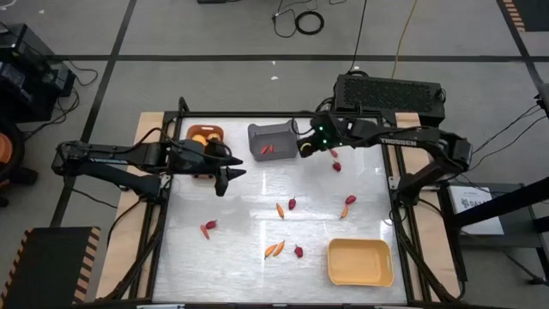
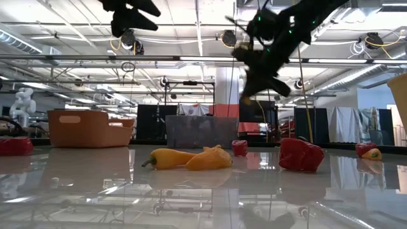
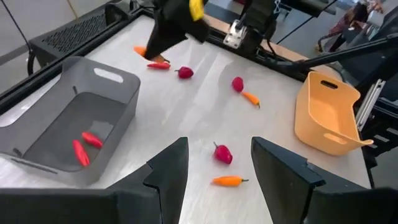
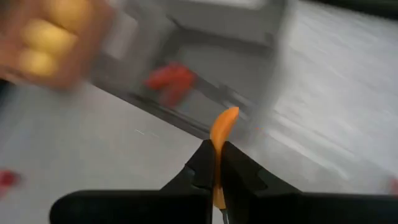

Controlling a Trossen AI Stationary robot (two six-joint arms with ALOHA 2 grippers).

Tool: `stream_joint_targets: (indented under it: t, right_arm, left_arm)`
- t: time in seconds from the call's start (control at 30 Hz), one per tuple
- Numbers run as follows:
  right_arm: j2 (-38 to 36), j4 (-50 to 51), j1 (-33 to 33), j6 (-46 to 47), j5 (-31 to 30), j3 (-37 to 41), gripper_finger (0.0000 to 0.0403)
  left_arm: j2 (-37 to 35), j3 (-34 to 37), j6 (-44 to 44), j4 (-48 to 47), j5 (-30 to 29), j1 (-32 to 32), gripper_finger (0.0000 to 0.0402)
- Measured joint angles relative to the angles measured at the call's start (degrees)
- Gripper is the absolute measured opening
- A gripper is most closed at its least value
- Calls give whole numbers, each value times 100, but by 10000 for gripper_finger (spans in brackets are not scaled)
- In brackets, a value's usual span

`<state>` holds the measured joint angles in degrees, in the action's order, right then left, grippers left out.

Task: Sort produce into baskets
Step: Put the yellow chili pepper into the black bin

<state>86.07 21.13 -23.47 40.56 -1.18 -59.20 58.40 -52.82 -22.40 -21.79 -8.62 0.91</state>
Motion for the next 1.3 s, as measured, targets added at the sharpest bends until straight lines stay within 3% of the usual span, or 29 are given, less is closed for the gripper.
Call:
stream_joint_targets:
  t: [0.43,0.93,1.07,1.3]
  right_arm:
    - [709,-2020,174,481,6,-9,19]
    - [773,-2003,180,416,18,-9,124]
    - [773,-2007,182,624,557,-9,138]
    - [773,-2009,577,666,2073,-9,140]
  left_arm:
    - [-4,-2,-130,-507,44,0,183]
    - [-4,-2,-130,-491,131,193,183]
    - [-4,-2,-128,-489,133,295,183]
    - [-4,-2,-5,-488,133,341,183]
